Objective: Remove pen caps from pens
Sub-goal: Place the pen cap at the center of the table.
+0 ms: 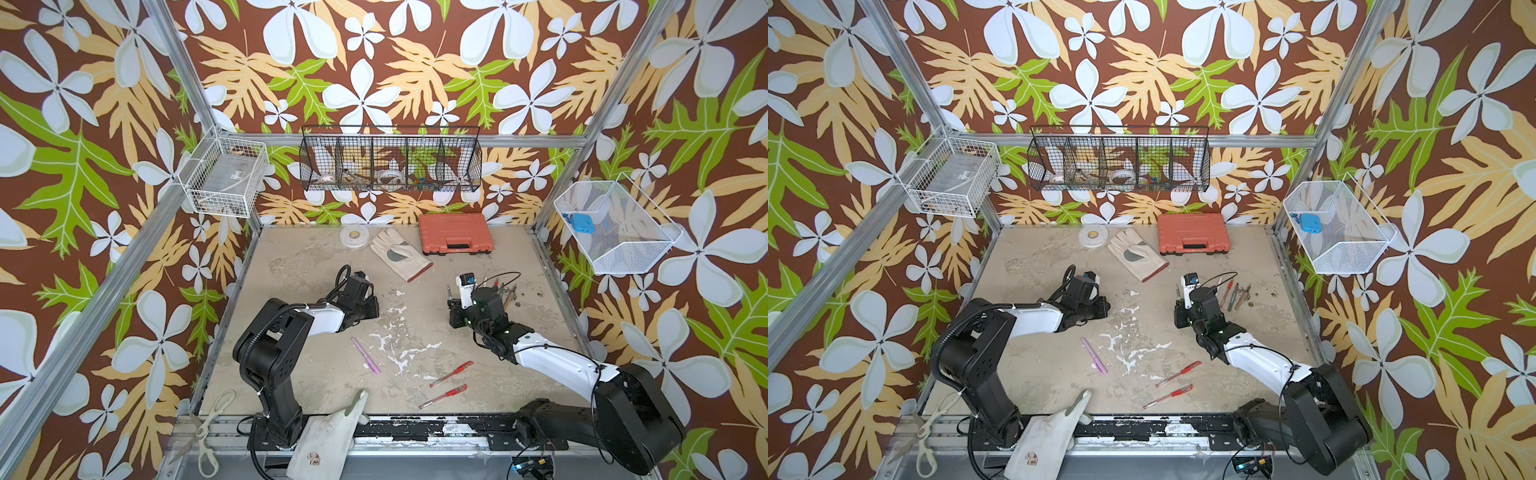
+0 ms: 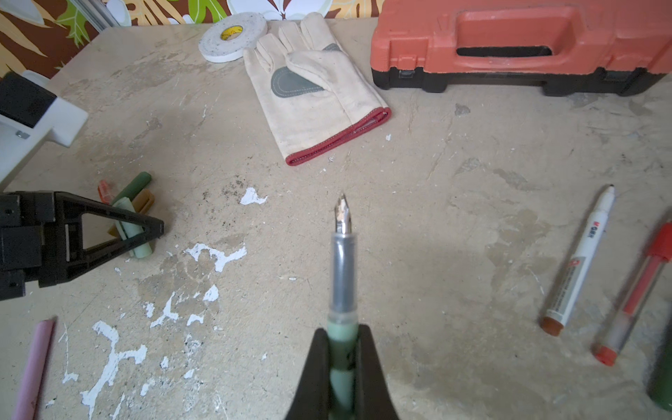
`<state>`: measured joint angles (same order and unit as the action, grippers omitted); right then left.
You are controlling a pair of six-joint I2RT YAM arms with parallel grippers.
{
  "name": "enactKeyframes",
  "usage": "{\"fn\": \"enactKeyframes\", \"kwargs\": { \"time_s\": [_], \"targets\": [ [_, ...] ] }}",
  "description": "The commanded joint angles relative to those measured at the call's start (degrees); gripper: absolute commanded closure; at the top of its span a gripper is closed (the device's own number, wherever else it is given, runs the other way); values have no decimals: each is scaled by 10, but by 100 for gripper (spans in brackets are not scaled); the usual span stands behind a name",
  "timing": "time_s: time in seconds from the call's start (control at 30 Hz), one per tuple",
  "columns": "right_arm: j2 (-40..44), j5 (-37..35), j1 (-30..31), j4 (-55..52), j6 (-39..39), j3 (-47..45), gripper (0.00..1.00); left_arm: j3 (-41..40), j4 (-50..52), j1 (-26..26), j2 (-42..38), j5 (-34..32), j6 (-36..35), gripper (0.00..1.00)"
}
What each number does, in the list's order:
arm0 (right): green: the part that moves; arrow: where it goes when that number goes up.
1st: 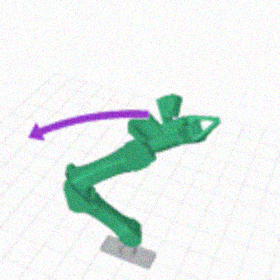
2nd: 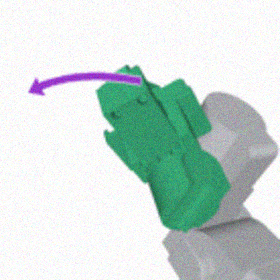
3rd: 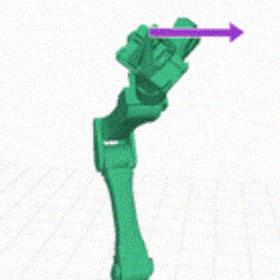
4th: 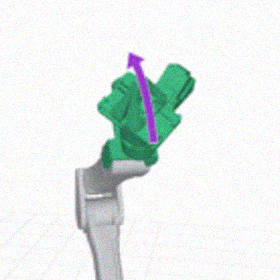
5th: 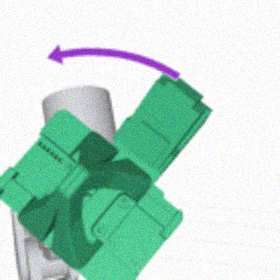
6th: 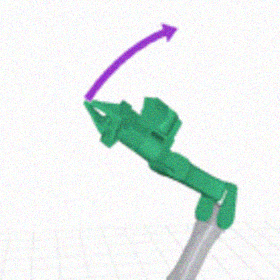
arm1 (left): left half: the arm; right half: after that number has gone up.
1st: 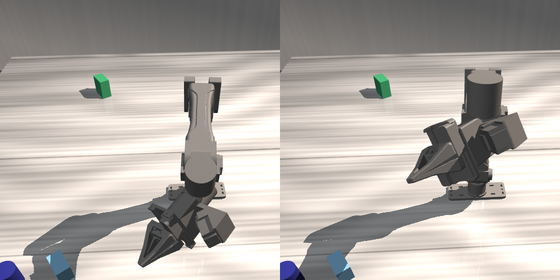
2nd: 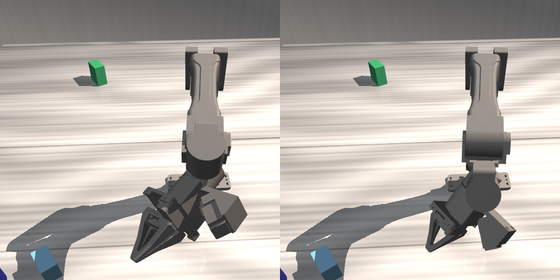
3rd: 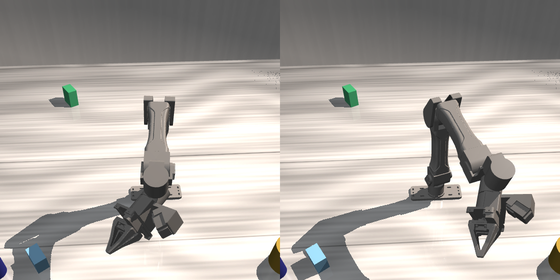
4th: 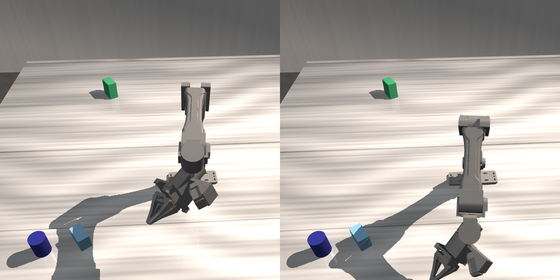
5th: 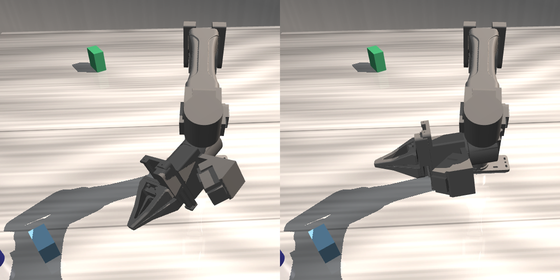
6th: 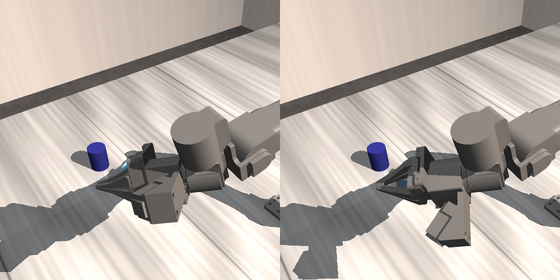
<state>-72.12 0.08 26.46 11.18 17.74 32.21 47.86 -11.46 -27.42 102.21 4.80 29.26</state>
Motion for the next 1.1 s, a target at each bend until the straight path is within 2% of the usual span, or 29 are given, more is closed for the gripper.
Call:
{"fn": "enactKeyframes", "kwargs": {
  "time_s": [0.0,0.13,0.27,0.47,0.63,0.97,1.07],
  "targets": [
    [3,5,-3,6,6,-2,100,5,33,2,8,-23,-11,85],
    [9,6,-4,7,5,-5,100,7,37,1,7,-25,-11,73],
    [14,5,-8,8,5,-8,100,7,41,2,1,-30,-15,65],
    [20,-4,-11,8,5,-12,100,-5,28,1,-24,-31,-18,63],
    [21,-52,-33,-1,25,-16,100,-46,-39,-2,-72,3,-23,63],
    [-7,-122,-188,0,128,-48,100,-159,-223,-32,-204,76,-43,61],
    [-20,-94,-258,13,172,-63,100,-172,-239,-32,-220,84,-46,61]
  ]
}}
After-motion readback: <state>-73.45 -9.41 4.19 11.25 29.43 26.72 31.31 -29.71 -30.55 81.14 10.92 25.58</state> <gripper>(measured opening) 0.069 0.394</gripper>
